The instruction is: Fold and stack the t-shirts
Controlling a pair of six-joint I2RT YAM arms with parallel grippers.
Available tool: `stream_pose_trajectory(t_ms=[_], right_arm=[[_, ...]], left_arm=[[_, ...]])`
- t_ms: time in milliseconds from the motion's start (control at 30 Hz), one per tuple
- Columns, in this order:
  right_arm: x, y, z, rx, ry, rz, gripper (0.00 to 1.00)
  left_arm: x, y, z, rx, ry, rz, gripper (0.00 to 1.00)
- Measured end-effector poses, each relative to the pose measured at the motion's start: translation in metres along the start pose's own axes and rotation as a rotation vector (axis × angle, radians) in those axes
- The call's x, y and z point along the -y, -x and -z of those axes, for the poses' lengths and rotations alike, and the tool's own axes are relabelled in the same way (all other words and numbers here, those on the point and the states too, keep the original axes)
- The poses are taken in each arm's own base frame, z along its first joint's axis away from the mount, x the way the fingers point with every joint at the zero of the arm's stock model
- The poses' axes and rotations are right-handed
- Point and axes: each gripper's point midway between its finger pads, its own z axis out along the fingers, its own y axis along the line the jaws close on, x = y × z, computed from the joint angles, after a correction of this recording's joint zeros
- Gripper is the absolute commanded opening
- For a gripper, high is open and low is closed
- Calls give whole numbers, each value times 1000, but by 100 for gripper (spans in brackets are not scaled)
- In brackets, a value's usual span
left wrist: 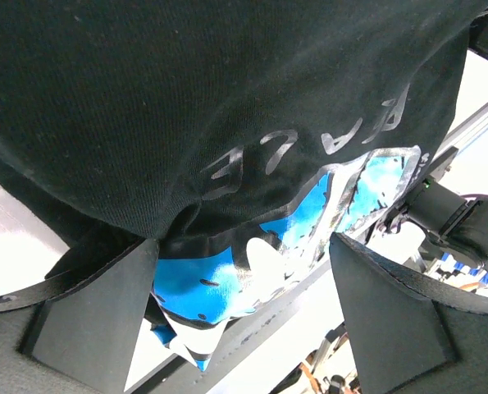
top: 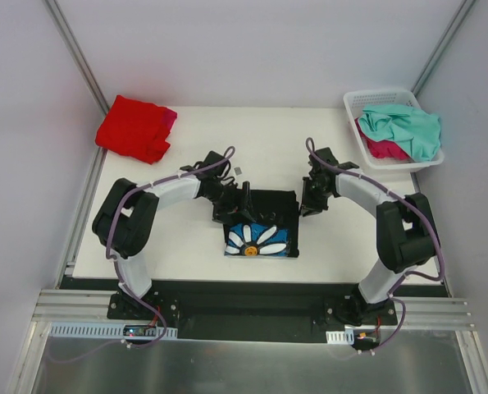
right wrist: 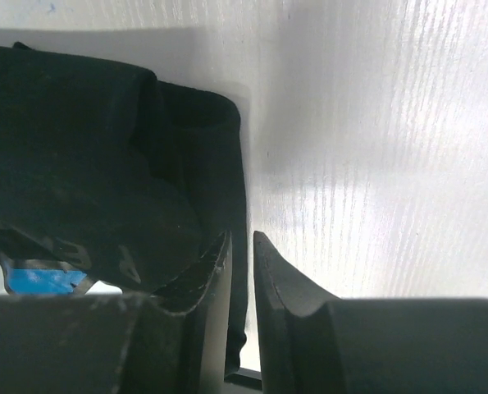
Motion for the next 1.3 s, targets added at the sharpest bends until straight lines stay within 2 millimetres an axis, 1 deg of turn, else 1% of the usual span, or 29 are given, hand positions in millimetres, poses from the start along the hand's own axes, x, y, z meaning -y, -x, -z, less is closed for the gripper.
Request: stream_pose_trajectory(t_ms=[100,167,267,333,400,467,533,633,733,800,867,1033,1200,1300], right_arm=[[-2,0,2,2,8,2,20],[-4,0,8,10,19,5,20],[-9,2,26,44,40,16,20],[-14,5,44,81,58,27,20],[-17,8,55,113,74,36,20],[-18,8,63,132,81,40,20],[-16,6,65,141,77,41,20],[-7,-3,61,125,47,34,20],[7,-14,56,93,-24,20,20],[17,-17,53,85,-87,12,20],[27,-20,48,68,-164,15,20],[37,-27,30,14,-305,47,19],[40,-27,18,-8,-373,65,18],[39,-27,12,-15,-396,74,18]], left_arm=[[1,-1,2,7,-1,0,86],[2,0,4,17,0,-3,86],[5,1,8,28,1,-6,86],[7,2,11,35,2,-8,86],[9,4,15,49,13,-11,87],[8,7,21,74,43,-12,87],[2,11,30,110,99,-8,87],[-18,18,43,167,210,25,89],[-50,24,55,209,347,91,89],[-73,26,65,239,453,129,89],[-88,28,71,257,534,156,89],[-103,33,74,271,634,182,89],[-115,34,73,273,706,191,89],[-119,31,70,261,737,186,89]])
